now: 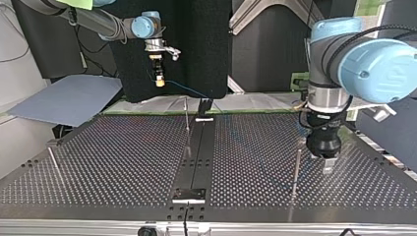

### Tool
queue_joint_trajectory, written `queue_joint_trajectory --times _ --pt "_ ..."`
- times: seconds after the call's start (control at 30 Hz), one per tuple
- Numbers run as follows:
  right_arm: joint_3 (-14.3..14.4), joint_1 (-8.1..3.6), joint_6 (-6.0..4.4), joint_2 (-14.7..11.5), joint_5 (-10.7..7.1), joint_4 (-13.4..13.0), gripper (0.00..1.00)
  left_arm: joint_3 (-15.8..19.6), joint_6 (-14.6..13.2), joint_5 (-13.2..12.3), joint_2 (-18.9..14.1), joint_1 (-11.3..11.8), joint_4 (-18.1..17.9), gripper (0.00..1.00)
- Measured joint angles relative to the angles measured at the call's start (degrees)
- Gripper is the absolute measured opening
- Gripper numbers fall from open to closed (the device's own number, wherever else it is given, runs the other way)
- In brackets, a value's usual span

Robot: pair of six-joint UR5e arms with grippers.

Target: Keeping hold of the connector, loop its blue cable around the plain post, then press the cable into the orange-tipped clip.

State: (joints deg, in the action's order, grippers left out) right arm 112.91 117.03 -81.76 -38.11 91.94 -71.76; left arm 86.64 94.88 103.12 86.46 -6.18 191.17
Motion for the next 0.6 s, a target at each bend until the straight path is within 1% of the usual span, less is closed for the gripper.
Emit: queue_joint_trajectory --times 0.13,0.6 --pt "0.0 0.00 0.00 0.0 0.00 0.0 0.00 0.0 0.0 0.6 0.3 -0.3 2.2 0.98" --pt "0.0 -0.01 0.04 0.0 0.00 0.1 0.00 0.0 0.2 1.1 0.3 -1.0 9.2 0.98"
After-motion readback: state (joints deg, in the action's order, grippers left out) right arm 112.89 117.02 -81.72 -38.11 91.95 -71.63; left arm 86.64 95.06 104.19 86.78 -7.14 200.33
